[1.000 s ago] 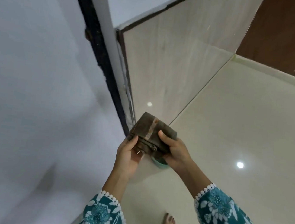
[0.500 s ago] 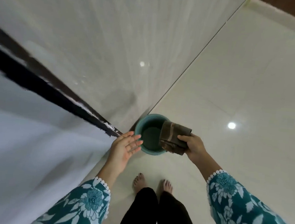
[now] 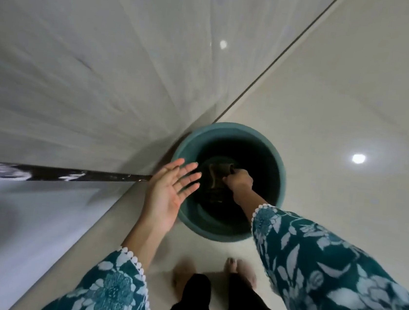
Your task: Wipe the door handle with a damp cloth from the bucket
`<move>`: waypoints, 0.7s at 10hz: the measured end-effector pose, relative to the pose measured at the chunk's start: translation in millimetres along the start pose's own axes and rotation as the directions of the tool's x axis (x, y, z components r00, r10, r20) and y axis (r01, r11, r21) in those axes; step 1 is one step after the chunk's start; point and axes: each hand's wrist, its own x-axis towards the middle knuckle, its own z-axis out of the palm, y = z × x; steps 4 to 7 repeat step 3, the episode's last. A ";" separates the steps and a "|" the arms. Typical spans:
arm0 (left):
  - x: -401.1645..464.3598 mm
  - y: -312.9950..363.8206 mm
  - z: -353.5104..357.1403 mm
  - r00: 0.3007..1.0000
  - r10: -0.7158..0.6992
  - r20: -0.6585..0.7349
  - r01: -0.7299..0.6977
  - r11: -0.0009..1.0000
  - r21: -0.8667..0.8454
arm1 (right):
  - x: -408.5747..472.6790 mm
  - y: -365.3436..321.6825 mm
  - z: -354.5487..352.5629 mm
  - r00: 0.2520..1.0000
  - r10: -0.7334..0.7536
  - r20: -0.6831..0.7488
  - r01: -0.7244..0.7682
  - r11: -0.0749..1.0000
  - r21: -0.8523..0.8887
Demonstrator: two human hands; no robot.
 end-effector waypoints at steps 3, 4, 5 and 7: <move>7.3 -6.0 -0.4 0.995 -0.072 -0.068 0.068 0.996 -0.059 | 21.8 2.0 -0.3 0.996 0.084 -0.027 -0.087 0.978 -0.192; 7.3 -6.0 -0.4 0.995 -0.072 -0.068 0.068 0.996 -0.059 | 21.8 2.0 -0.3 0.996 0.084 -0.027 -0.087 0.978 -0.192; 7.3 -6.0 -0.4 0.995 -0.072 -0.068 0.068 0.996 -0.059 | 21.8 2.0 -0.3 0.996 0.084 -0.027 -0.087 0.978 -0.192; 7.3 -6.0 -0.4 0.995 -0.072 -0.068 0.068 0.996 -0.059 | 21.8 2.0 -0.3 0.996 0.084 -0.027 -0.087 0.978 -0.192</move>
